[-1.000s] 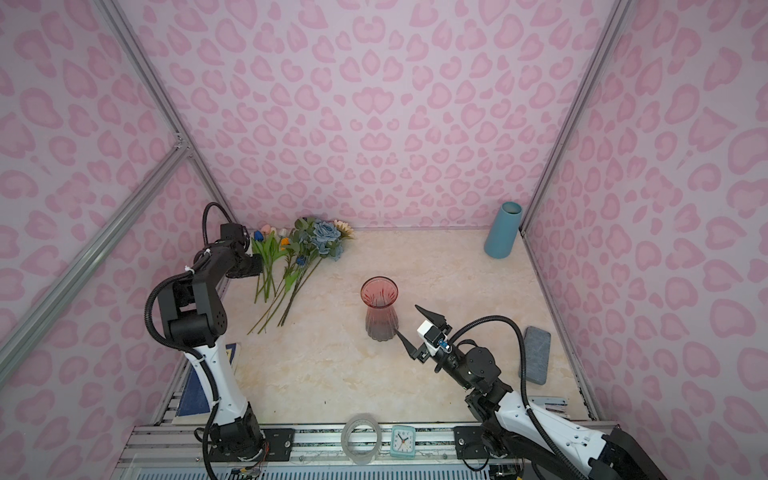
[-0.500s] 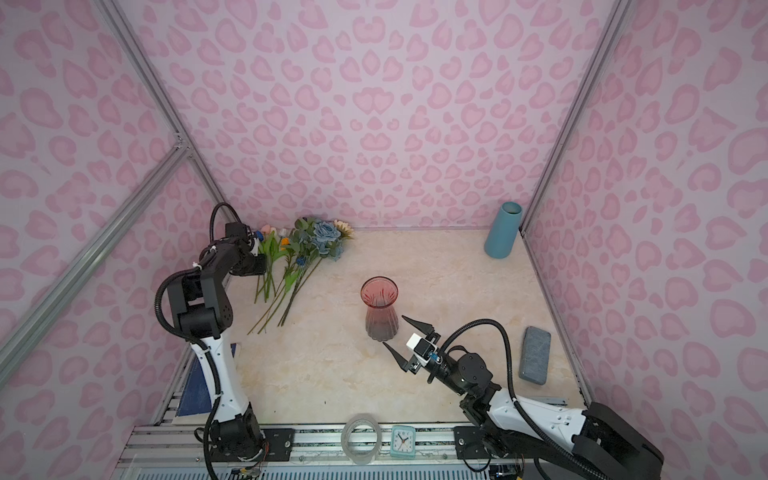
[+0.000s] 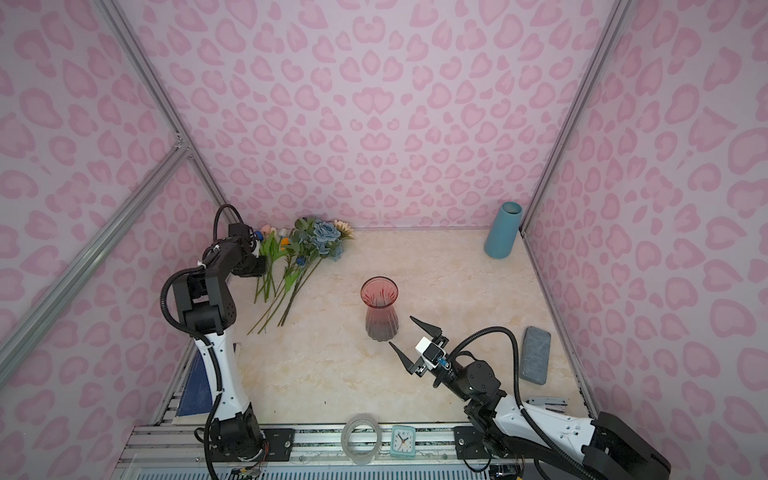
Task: Arrange the flowers into the vase
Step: 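Release the vase and draw back the right gripper while the left lowers onto tulips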
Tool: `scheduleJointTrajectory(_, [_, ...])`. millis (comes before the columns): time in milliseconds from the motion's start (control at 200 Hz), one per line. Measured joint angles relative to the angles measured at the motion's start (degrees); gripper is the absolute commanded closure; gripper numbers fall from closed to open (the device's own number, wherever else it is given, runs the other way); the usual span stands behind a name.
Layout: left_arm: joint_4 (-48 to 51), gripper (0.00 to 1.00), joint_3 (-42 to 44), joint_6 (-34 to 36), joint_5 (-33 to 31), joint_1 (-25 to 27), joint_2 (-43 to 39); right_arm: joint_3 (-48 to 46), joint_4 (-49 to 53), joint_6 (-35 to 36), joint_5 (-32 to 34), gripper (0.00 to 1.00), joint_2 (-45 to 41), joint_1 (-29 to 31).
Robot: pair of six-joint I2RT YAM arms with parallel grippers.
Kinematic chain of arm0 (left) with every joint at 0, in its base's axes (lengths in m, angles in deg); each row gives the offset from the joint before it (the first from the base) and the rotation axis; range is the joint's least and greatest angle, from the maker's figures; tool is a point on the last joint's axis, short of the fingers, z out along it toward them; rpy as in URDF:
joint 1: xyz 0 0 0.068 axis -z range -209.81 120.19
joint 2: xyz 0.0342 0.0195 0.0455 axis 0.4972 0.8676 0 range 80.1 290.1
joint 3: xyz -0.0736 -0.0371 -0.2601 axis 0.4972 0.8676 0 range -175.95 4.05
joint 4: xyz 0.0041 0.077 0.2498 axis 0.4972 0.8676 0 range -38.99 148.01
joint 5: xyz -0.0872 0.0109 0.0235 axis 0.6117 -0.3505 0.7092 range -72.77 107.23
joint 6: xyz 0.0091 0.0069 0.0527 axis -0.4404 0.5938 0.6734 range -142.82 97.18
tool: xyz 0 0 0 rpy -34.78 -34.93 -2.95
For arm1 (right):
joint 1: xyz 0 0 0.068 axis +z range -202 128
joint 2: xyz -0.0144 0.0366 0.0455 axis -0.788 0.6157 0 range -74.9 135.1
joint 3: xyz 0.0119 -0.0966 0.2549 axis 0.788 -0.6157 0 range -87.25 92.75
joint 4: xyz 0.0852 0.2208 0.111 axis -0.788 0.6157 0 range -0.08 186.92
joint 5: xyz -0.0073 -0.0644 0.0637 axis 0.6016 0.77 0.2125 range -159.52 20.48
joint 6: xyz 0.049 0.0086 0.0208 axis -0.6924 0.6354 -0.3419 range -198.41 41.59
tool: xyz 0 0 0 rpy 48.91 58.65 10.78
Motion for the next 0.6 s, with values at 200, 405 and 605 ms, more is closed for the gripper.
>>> scheduleJointTrajectory(200, [0.46, 0.95, -0.28, 0.04, -0.44, 0.11, 0.13, -0.31, -0.50, 0.33, 2.69, 0.23, 0.98, 0.00])
scheduleJointTrajectory(405, [0.61, 0.97, -0.28, 0.68, -0.42, 0.17, 0.13, -0.31, -2.08, 0.46, 4.22, 0.23, 3.85, 0.00])
scheduleJointTrajectory(605, [1.16, 0.97, -0.28, 1.49, -0.42, 0.33, 0.13, -0.24, -2.16, 0.61, 4.63, 0.23, 5.40, 0.00])
